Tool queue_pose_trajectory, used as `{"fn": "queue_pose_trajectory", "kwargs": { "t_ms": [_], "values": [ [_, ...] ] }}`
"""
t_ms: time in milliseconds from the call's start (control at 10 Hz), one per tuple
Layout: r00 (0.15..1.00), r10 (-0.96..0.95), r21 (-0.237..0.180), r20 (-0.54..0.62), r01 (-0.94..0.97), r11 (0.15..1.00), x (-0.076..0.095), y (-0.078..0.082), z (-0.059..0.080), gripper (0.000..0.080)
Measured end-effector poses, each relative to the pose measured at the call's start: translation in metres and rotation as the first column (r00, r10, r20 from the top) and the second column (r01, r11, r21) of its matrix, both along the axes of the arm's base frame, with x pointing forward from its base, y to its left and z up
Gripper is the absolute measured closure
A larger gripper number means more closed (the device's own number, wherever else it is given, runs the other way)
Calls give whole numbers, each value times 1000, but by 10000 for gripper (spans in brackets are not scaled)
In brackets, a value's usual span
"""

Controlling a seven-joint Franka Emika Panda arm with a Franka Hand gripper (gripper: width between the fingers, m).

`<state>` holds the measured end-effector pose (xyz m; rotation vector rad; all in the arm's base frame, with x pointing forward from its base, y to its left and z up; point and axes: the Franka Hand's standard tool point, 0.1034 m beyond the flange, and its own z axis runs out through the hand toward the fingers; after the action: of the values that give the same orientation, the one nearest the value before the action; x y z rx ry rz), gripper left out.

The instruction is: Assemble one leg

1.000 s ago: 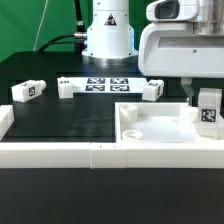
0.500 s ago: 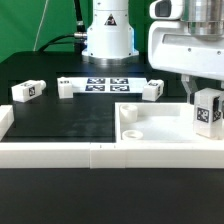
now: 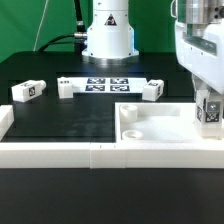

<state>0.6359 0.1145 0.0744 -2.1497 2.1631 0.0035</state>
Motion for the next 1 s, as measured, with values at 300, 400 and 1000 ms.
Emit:
{"fn": "queue_pose_trajectory", "kwargs": {
  "t_ms": [300,400,1000],
  "values": [
    [1000,-20,6,-1,20,1000,0,1,0,425],
    [1000,24,3,3,-24,1000,0,0,0,425],
    [820,572,-47,30,-571,820,1,3,0,151]
  ]
}}
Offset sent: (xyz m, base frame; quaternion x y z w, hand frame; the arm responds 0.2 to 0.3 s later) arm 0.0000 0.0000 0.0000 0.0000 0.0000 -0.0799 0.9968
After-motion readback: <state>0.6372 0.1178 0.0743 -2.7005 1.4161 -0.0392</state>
